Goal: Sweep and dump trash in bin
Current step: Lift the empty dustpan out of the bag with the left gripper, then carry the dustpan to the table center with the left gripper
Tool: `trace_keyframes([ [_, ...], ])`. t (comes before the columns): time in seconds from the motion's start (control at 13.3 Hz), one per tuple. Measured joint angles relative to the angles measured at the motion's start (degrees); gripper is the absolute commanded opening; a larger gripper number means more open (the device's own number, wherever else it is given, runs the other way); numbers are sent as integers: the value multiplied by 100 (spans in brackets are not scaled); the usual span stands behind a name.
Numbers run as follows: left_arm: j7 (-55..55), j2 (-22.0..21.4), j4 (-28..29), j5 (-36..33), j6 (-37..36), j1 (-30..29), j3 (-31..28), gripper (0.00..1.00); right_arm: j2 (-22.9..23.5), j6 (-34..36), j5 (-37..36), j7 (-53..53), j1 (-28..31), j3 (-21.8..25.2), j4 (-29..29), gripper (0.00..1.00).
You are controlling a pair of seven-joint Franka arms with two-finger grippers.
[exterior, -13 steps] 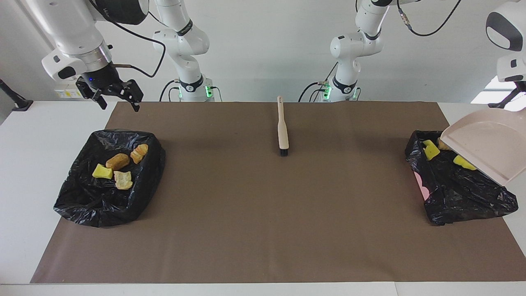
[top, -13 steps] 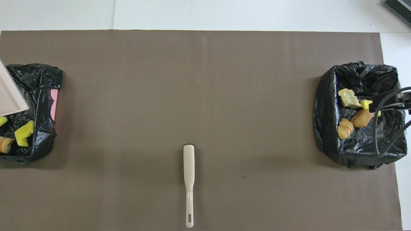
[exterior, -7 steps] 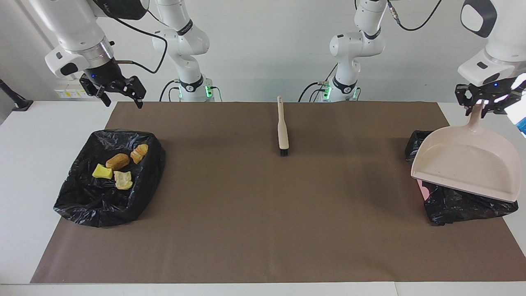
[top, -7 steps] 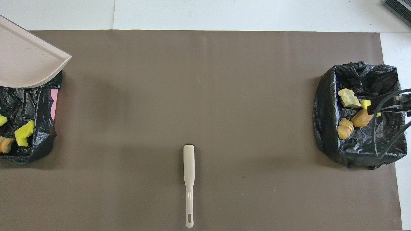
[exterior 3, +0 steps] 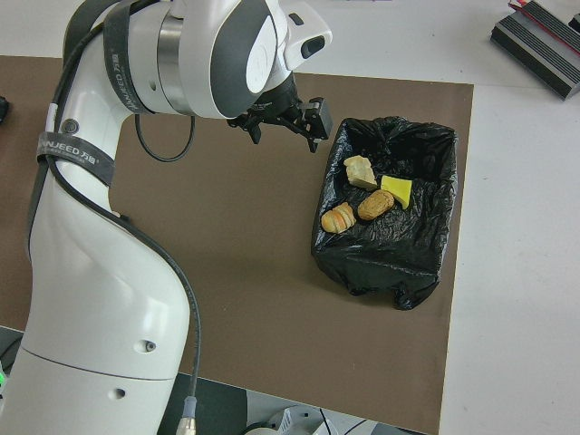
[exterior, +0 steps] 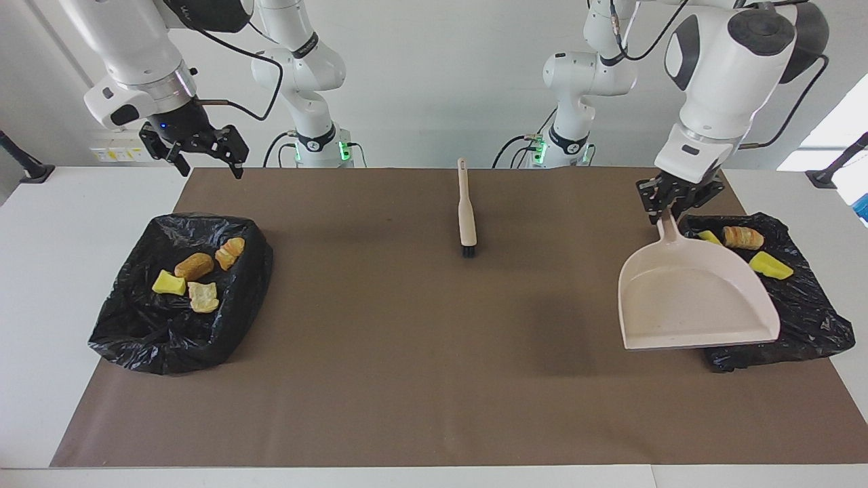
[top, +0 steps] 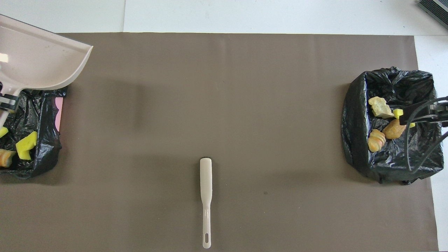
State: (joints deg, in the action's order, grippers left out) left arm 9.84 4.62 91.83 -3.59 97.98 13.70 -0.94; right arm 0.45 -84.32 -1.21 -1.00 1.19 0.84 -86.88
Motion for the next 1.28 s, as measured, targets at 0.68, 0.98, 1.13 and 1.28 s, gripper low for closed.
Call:
trace_keyframes([
  [0.68,200,1090,791,870,2184,1512,15,0,-1,0,0,0,0,0,-1,100],
  [0.98,194,1349,881,1046,2558,1740,13,0,-1,0,0,0,0,0,-1,100],
  [1.13,194,1350,1019,1078,2652,1902,13,0,-1,0,0,0,0,0,-1,100],
  [1.28,202,1350,1140,1093,2691,2008,14,0,-1,0,0,0,0,0,-1,100],
])
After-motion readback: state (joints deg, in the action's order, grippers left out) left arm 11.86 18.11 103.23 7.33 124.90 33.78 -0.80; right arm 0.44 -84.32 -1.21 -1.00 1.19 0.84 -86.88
